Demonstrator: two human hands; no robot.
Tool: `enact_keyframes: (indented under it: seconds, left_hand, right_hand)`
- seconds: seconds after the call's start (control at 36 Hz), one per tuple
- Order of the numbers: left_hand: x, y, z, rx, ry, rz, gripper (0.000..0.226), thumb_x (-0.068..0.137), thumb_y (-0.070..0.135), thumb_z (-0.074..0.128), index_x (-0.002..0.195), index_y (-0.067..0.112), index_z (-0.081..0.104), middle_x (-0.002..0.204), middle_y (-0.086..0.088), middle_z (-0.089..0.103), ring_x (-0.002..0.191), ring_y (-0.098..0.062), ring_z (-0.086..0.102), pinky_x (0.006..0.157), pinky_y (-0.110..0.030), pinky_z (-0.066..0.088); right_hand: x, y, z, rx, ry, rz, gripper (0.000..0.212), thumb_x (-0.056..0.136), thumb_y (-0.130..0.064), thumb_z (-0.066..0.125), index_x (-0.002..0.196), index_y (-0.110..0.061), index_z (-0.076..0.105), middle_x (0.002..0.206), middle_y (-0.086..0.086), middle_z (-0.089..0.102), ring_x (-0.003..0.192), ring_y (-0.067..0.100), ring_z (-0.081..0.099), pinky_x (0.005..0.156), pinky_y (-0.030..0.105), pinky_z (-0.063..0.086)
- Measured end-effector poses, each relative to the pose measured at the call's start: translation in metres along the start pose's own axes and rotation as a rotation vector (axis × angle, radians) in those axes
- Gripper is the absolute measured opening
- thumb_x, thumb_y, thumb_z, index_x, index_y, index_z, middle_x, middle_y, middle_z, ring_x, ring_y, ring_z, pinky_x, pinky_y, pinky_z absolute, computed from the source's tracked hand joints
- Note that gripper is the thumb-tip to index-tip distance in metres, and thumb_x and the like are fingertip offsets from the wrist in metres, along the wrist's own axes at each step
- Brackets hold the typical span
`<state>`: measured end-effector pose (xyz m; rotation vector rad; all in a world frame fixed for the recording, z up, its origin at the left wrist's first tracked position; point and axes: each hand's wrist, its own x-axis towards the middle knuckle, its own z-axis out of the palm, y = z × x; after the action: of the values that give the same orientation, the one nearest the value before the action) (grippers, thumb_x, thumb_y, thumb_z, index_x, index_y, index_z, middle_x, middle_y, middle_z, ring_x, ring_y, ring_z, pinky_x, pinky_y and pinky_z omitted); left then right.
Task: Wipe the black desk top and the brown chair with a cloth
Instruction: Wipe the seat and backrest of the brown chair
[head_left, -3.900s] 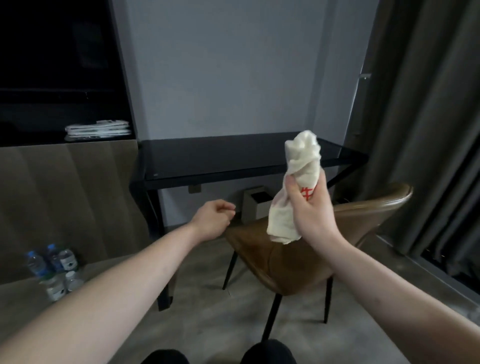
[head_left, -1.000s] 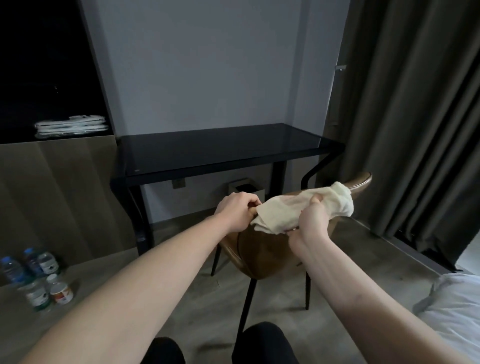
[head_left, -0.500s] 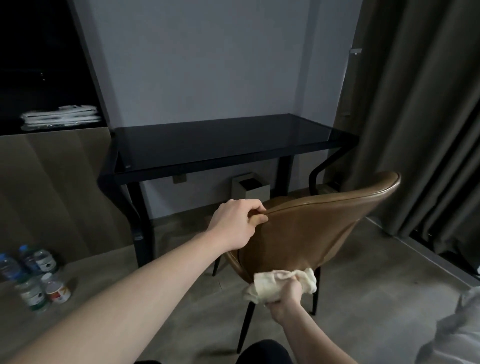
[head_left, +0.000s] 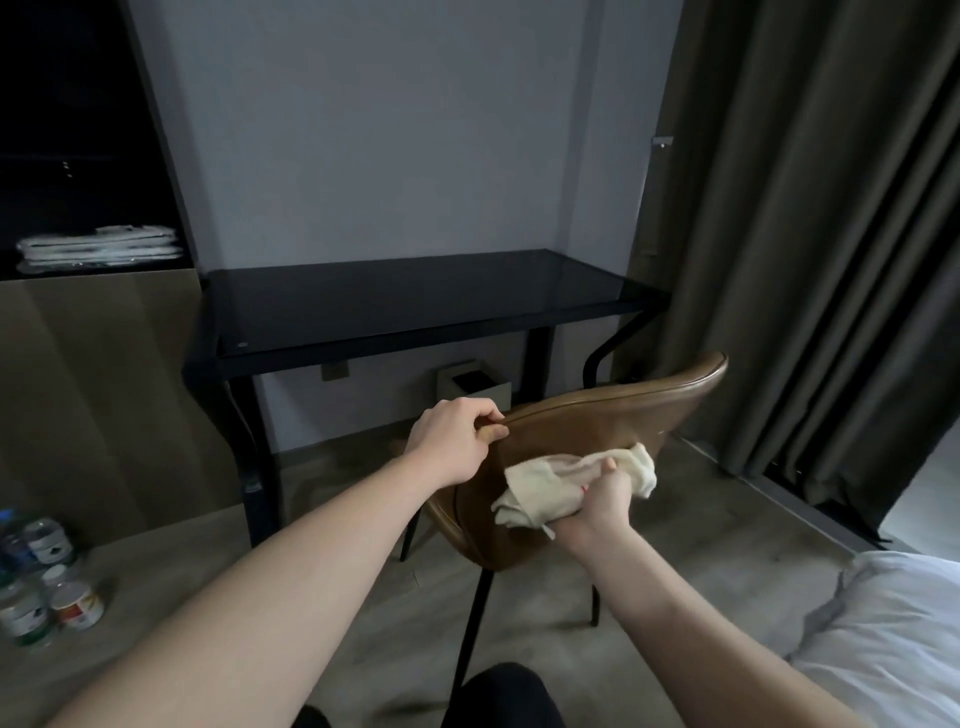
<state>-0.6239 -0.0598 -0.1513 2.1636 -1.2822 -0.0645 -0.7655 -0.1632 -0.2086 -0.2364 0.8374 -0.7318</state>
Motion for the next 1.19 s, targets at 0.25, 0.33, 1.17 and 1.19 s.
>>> enact_keyframes:
  seconds: [0.25,0.33,1.17,1.19]
  left_hand:
    - [-0.003,0.002,-0.012,0.036,-0.035,0.051,0.009,0.101,0.039,0.061,0.094,0.042,0.066,0.091,0.015,0.068,0.084,-0.01,0.061,0.064,-0.026,0.04]
    - [0.0,-0.004,-0.012,0.041,-0.027,0.079,0.006,0.099,0.041,0.062,0.095,0.042,0.067,0.079,0.02,0.06,0.077,-0.007,0.055,0.064,-0.027,0.039]
    - [0.001,-0.014,-0.015,0.074,-0.032,0.105,0.006,0.099,0.041,0.062,0.101,0.041,0.067,0.078,0.021,0.06,0.066,-0.002,0.055,0.06,-0.022,0.039]
    - [-0.001,-0.016,-0.018,0.074,-0.04,0.102,0.005,0.1,0.041,0.061,0.098,0.043,0.066,0.081,0.021,0.061,0.069,-0.001,0.056,0.059,-0.021,0.037]
  right_hand:
    - [-0.054,-0.021,0.029,-0.094,0.034,-0.179,0.061,0.098,-0.051,0.055,0.15,-0.022,0.041,0.14,0.012,0.057,0.121,0.037,0.059,0.107,0.056,0.045]
    - [-0.035,0.004,0.02,-0.175,0.13,-0.294,0.06,0.097,-0.053,0.055,0.149,-0.026,0.041,0.135,0.006,0.06,0.117,0.032,0.061,0.097,0.047,0.049]
    - [-0.014,0.007,-0.007,-0.074,0.07,-0.022,0.05,0.102,-0.046,0.051,0.14,-0.013,0.049,0.137,0.015,0.058,0.122,0.04,0.058,0.101,0.056,0.046]
    - [-0.023,-0.002,-0.003,-0.07,0.034,-0.032,0.048,0.102,-0.046,0.05,0.134,-0.01,0.052,0.136,0.016,0.059,0.121,0.04,0.059,0.104,0.058,0.045]
